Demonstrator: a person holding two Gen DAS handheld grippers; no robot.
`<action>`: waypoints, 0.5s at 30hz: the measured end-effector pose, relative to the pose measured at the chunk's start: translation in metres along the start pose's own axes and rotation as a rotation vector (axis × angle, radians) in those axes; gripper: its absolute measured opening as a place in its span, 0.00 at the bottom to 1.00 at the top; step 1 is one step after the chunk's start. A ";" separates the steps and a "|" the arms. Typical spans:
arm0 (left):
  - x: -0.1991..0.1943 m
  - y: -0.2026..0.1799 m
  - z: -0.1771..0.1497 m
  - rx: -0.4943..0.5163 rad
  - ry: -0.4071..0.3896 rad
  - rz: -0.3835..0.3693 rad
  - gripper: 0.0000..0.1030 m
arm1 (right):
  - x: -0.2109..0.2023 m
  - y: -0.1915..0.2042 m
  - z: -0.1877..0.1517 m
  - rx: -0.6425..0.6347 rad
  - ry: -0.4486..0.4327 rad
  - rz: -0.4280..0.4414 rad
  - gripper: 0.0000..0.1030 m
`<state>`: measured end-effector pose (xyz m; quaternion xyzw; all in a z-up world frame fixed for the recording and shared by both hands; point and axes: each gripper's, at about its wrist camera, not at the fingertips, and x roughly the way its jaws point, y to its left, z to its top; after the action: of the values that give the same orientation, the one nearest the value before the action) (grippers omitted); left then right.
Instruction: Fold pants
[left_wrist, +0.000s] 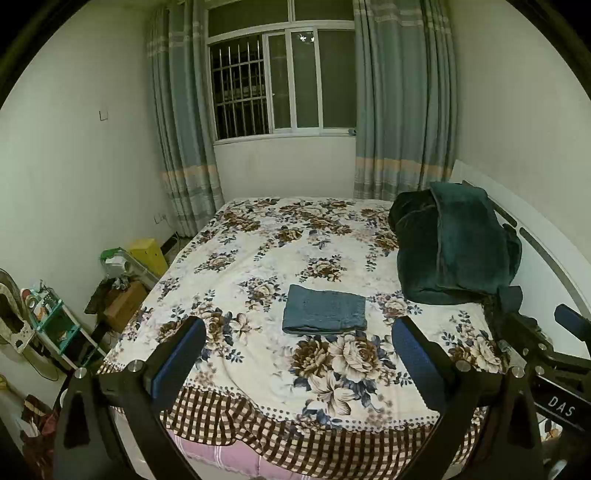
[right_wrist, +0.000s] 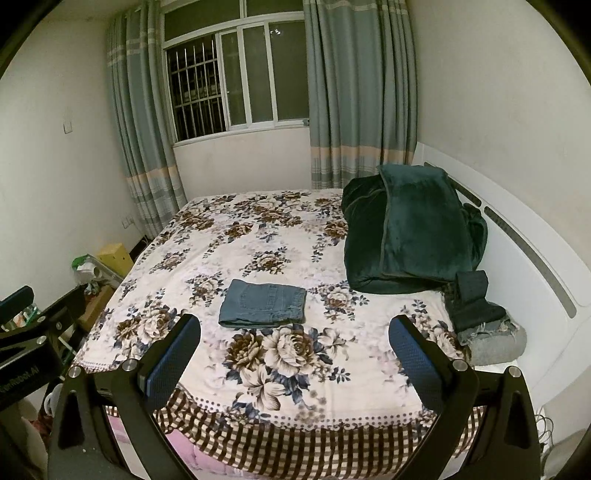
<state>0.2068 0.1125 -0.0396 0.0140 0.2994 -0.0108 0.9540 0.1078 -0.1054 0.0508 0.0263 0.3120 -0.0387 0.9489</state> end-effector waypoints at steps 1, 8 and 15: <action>0.000 0.000 0.000 -0.001 -0.001 0.003 1.00 | 0.000 0.000 -0.001 0.001 -0.001 -0.002 1.00; -0.003 0.001 -0.001 0.001 -0.005 0.004 1.00 | -0.007 0.015 -0.002 0.003 -0.009 0.001 1.00; -0.009 0.004 -0.003 -0.002 -0.017 0.004 1.00 | -0.011 0.021 0.003 0.006 -0.017 0.003 1.00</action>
<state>0.1975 0.1163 -0.0366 0.0136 0.2914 -0.0088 0.9565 0.1029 -0.0837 0.0606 0.0294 0.3035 -0.0383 0.9516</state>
